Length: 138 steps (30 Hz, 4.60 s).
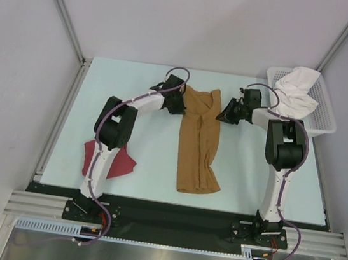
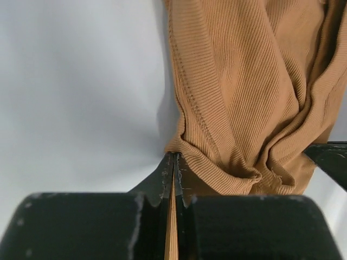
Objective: Fold and stack the tank tops
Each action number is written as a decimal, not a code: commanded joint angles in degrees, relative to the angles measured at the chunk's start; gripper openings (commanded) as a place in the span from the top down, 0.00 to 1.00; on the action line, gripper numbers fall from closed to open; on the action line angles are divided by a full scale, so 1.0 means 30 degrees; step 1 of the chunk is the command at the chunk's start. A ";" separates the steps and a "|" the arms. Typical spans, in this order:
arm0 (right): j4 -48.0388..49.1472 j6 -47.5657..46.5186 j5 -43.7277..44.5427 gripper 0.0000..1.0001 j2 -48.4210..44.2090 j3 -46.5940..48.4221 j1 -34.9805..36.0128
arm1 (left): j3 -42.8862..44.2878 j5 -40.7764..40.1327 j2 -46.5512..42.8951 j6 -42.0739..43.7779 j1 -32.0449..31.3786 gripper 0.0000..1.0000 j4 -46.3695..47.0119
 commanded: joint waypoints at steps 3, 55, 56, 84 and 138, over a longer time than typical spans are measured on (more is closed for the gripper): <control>-0.1034 -0.0329 0.0755 1.00 0.0982 0.1809 0.0310 | 0.3368 -0.0070 0.1626 0.0057 0.0261 1.00 -0.1003; -0.7480 -0.2790 1.0188 1.00 0.1129 0.6528 0.4763 | -1.4263 -0.1096 -1.9818 0.2341 -0.2403 0.37 -0.1035; -0.7508 -0.2731 1.0188 1.00 0.1275 0.6586 0.4850 | -1.4204 -0.1096 -1.9759 0.2371 -0.2460 0.37 -0.1093; -0.5754 -0.2610 0.5824 0.99 -0.1121 0.4512 0.5525 | -1.4702 -0.2138 -1.9436 0.2547 -0.2987 0.37 -0.1062; -0.5106 0.3626 0.6702 1.00 -2.0784 -1.9283 0.7312 | -0.7963 -0.1831 -0.8714 0.0995 -1.0107 0.38 0.0076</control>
